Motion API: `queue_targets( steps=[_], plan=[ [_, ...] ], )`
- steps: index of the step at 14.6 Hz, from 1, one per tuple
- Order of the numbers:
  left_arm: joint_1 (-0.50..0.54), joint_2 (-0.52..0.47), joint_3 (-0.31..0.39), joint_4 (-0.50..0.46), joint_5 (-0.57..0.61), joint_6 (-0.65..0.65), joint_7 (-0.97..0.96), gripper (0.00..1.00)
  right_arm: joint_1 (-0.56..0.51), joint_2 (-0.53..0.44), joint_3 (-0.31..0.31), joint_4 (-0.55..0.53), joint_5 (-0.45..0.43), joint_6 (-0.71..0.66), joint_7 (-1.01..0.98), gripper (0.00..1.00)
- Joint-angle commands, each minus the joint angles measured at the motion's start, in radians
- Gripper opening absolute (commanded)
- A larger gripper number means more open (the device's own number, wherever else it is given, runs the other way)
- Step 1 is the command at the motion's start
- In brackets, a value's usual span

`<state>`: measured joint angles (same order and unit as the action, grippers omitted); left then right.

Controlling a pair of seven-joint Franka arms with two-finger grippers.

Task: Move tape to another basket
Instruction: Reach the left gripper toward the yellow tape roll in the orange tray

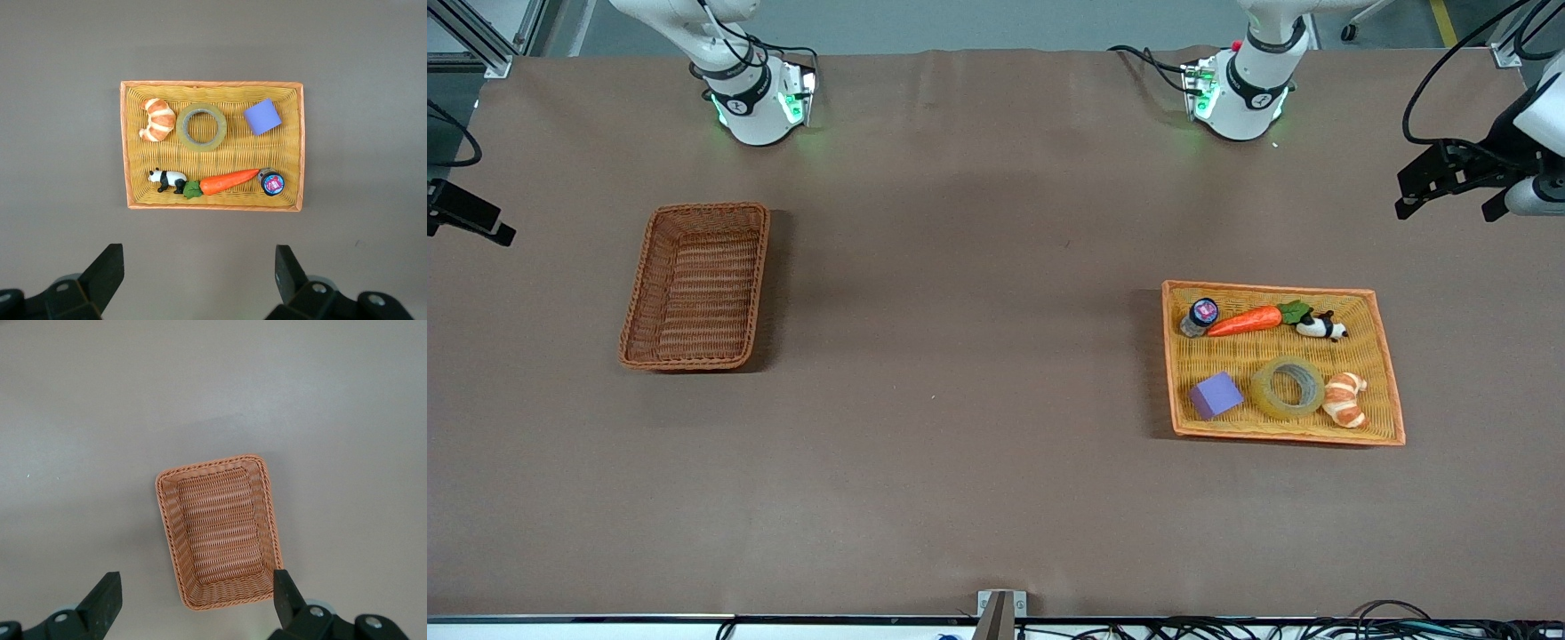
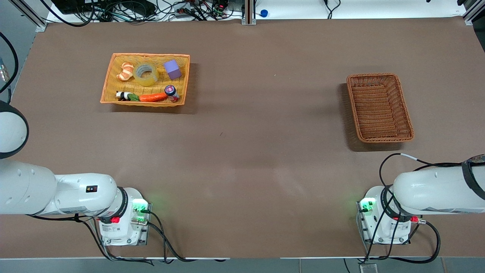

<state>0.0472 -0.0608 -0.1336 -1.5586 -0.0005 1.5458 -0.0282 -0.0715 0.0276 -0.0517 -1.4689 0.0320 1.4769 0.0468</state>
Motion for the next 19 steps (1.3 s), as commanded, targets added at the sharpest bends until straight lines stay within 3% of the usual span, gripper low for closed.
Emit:
queue_targets(
  steps=[1, 5, 8, 10, 12, 14, 19],
  plan=[
    [-0.006, 0.004, 0.005, 0.025, -0.013, -0.024, 0.016, 1.00, -0.028, -0.009, 0.013, -0.013, 0.025, 0.000, -0.016, 1.00],
    [0.000, 0.041, 0.006, 0.034, -0.004, -0.024, 0.017, 1.00, -0.025, -0.009, 0.015, -0.013, 0.025, 0.000, -0.016, 1.00],
    [0.016, 0.093, 0.009, -0.018, 0.043, 0.015, 0.017, 1.00, -0.024, -0.009, 0.015, -0.014, 0.025, -0.001, -0.016, 1.00],
    [0.049, 0.104, 0.008, -0.145, 0.077, 0.147, 0.017, 1.00, -0.024, -0.009, 0.015, -0.013, 0.025, -0.001, -0.016, 1.00],
    [0.086, 0.105, 0.006, -0.317, 0.077, 0.363, 0.016, 1.00, -0.024, -0.011, 0.015, -0.013, 0.025, -0.001, -0.016, 1.00],
    [0.097, 0.159, 0.006, -0.418, 0.076, 0.514, 0.007, 1.00, -0.024, -0.009, 0.013, -0.013, 0.025, -0.001, -0.045, 1.00],
    [0.109, 0.327, 0.006, -0.466, 0.074, 0.743, -0.009, 1.00, -0.025, -0.009, 0.012, -0.014, 0.025, -0.001, -0.053, 1.00]
  ],
)
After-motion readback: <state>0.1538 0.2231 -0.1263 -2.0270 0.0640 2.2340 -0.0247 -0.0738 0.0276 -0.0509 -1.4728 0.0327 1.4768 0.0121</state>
